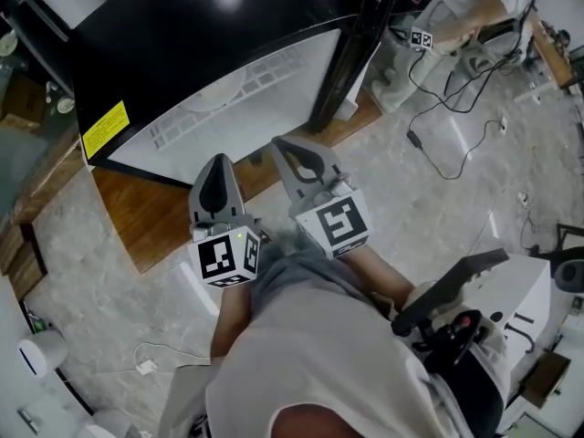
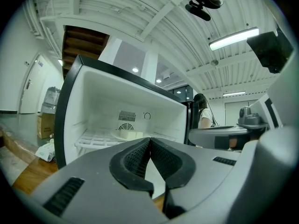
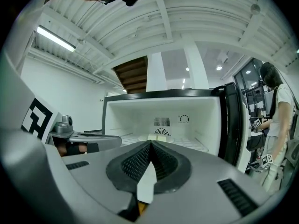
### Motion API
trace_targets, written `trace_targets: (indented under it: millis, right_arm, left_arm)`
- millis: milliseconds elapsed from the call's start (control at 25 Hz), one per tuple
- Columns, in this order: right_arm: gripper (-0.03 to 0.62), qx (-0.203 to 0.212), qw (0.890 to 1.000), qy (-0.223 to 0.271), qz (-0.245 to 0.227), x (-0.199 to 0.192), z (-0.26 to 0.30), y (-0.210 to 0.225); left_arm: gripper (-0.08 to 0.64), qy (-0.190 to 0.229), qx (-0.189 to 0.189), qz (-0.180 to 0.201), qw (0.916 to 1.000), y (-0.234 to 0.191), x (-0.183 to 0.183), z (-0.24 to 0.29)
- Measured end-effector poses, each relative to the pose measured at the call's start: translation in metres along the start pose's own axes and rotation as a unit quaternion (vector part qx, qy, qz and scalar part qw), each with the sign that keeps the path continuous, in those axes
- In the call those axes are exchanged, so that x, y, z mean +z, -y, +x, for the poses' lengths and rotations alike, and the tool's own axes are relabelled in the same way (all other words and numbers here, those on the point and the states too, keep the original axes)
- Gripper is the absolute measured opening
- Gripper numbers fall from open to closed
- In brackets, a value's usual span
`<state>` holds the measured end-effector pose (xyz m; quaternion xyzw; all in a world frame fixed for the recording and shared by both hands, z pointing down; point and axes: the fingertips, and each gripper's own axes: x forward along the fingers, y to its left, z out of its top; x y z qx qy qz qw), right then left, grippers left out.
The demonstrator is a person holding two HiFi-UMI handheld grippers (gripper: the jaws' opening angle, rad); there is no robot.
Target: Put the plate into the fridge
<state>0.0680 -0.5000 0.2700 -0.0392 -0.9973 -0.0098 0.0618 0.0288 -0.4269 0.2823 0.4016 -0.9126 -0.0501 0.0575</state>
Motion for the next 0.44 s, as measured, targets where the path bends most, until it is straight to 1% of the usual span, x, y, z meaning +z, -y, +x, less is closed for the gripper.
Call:
trace_targets:
  millis: [120,280,440]
  right_arm:
    - [0.017,0.002,1.0,0.001,0.001,0.002,0.001,-0.003]
    - [0.017,0.01,1.0,0.007,0.0,-0.004,0.01,0.001]
    - [0.017,0.012,1.0,0.008,0.015,-0.001,0.02,0.005]
  left_arm:
    - [0.02,0.001,0.001,-0.001,1.0,-0.002,0.003,-0.003]
    - [0.02,0.002,0.003,0.0,1.0,-0.005,-0.003,0.003]
    - [0.02,0.012,-0.009,-0.014,0.9998,-0.009,0.004,0.012]
